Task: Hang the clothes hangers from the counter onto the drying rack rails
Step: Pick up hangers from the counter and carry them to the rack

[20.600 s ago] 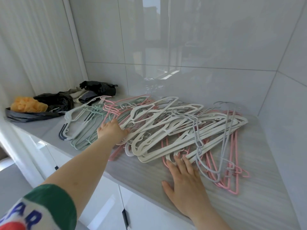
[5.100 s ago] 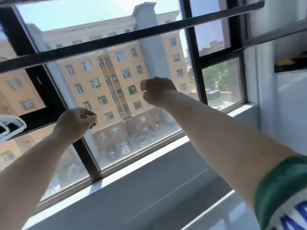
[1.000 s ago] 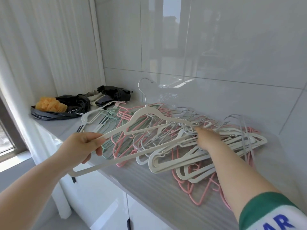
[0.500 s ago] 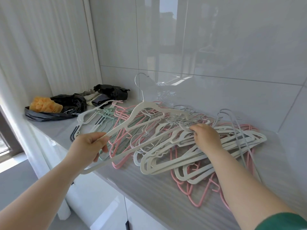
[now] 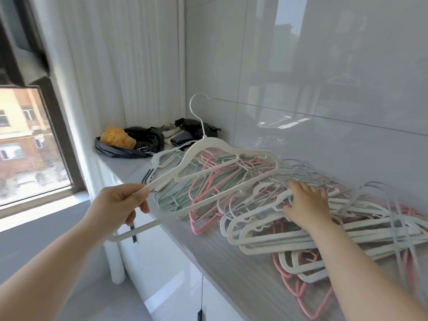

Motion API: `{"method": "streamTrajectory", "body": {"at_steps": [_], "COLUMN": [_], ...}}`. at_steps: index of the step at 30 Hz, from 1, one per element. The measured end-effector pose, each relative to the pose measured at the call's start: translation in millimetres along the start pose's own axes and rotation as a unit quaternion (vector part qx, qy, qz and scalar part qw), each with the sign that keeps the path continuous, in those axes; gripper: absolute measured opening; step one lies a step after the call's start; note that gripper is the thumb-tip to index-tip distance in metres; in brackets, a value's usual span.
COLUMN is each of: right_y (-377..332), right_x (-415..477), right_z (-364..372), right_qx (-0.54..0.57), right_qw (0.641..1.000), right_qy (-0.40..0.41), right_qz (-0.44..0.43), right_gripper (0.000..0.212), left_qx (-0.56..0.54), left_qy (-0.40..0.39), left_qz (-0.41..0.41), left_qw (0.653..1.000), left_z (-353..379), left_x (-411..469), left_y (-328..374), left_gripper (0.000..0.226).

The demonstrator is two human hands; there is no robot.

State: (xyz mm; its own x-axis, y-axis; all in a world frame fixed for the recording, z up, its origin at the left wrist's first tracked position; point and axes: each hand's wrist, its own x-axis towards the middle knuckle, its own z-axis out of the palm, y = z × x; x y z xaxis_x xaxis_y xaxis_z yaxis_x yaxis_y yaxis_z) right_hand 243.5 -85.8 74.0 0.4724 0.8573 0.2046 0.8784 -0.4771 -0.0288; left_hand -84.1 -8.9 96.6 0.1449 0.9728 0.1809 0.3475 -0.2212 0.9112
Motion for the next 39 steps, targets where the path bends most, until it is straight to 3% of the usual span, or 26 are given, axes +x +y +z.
{"method": "streamTrajectory", "body": {"at_steps": [5,10,15,21,29,39], "right_y": [-37,-93,-154,-264,-454,-655], "right_x": [-6,-26,-73,-148,-319,-536], "right_z": [-20,-65,-102,-123,-133,-162], "right_qx": [0.099,0.139,0.122,0.172,0.234,0.339], "right_qw": [0.984,0.941,0.942,0.898,0.803,0.624], "right_qy": [0.141,0.233,0.137,0.114,-0.003,-0.195], "right_qz": [-0.047,-0.202,-0.281,-0.388,-0.548,-0.677], "right_gripper": [0.053,0.057,0.024,0.021,0.020,0.024], "left_qx": [-0.018,-0.020,-0.019,0.039,0.149,0.151], "left_qy": [0.030,0.027,0.016,0.075,0.209,0.439], "left_qz": [-0.003,0.013,0.018,-0.042,-0.118,-0.181], "left_qw": [0.999,0.999,1.000,0.996,0.959,0.867], "left_z": [-37,-80,-146,-266,-429,-555], "left_x": [-23,-52,-98,-188,-373,-574], "left_y": [-10,-8,-15,-38,-78,-105], "left_gripper": [0.022,0.019,0.023,0.023,0.020,0.023]}}
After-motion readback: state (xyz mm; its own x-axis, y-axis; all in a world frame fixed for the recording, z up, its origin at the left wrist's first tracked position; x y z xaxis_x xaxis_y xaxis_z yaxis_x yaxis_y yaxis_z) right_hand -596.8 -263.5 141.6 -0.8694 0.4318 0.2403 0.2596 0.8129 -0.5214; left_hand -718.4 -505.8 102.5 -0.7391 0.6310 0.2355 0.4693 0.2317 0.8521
